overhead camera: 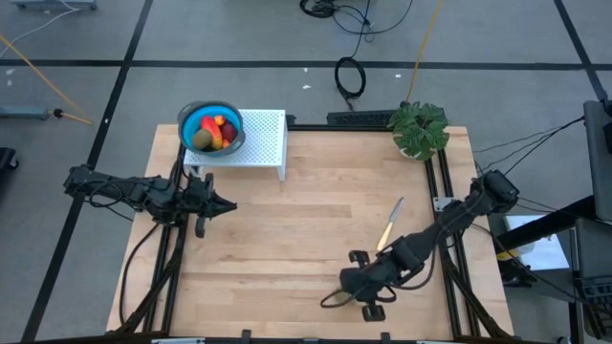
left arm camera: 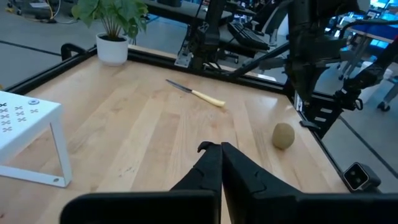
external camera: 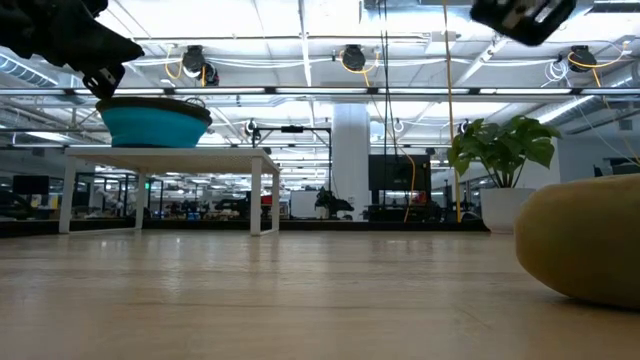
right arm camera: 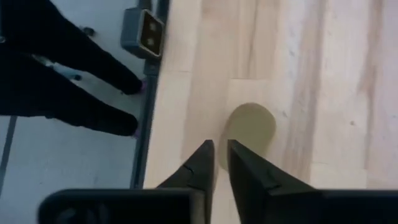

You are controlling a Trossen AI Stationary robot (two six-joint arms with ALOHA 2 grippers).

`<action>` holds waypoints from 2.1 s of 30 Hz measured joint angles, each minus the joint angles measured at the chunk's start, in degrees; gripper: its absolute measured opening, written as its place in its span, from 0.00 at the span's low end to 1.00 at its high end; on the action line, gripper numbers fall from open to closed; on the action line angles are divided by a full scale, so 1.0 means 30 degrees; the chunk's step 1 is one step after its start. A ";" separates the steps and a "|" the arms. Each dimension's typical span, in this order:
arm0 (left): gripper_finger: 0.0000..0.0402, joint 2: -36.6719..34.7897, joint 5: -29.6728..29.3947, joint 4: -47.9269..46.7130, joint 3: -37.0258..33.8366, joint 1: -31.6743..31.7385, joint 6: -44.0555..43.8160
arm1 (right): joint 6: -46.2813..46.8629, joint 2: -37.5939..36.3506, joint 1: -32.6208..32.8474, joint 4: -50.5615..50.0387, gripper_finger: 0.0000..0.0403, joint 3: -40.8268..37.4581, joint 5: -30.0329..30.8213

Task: Pick & Place Fruit
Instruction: Put the kiwi into the blue strainer bowl on the shelf

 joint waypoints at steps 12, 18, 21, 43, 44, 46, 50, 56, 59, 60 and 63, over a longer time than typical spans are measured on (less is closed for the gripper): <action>0.03 0.0000 0.0000 -0.0007 0.0000 0.0000 -0.0106 | 0.0372 0.0002 -0.0964 -0.0279 0.41 -0.0007 -0.1967; 0.02 0.0000 0.0000 -0.0007 0.0000 0.0000 -0.0099 | 0.1555 -0.0006 -0.0881 0.0015 0.47 -0.0015 -0.1989; 0.04 0.0000 -0.0001 -0.0009 0.0007 0.0000 -0.0093 | 0.2727 -0.0013 -0.0769 0.0020 0.48 -0.0015 -0.2002; 0.03 0.0000 -0.0007 -0.0015 0.0022 0.0000 -0.0061 | 0.4632 -0.0013 -0.0753 0.0163 0.74 -0.0640 -0.0895; 0.02 0.0000 -0.0007 -0.0015 0.0022 0.0000 -0.0062 | 0.4766 -0.0013 -0.0753 0.0158 0.77 -0.0824 -0.0761; 0.01 0.0000 -0.0007 -0.0015 0.0022 0.0000 -0.0062 | 0.5046 -0.0013 -0.0761 0.0344 0.82 -0.1170 -0.0621; 0.03 0.0000 -0.0007 -0.0015 0.0022 0.0000 -0.0074 | 0.5795 -0.0013 -0.0704 0.1563 0.89 -0.1988 -0.0452; 0.05 0.0000 0.0000 -0.0015 0.0022 0.0000 -0.0128 | 0.5004 -0.0013 -0.0276 0.2664 0.92 -0.2579 -0.0390; 0.03 0.0000 -0.0007 -0.0015 0.0022 0.0000 -0.0130 | 0.4858 -0.0013 -0.0214 0.2763 0.92 -0.2784 -0.0437; 0.02 0.0000 -0.0007 -0.0015 0.0022 0.0000 -0.0128 | 0.4829 -0.0013 -0.0189 0.2765 0.92 -0.2839 -0.0414; 0.01 0.0000 -0.0007 -0.0015 0.0022 0.0000 -0.0136 | 0.4494 -0.0013 -0.0082 0.2926 0.92 -0.2962 -0.0423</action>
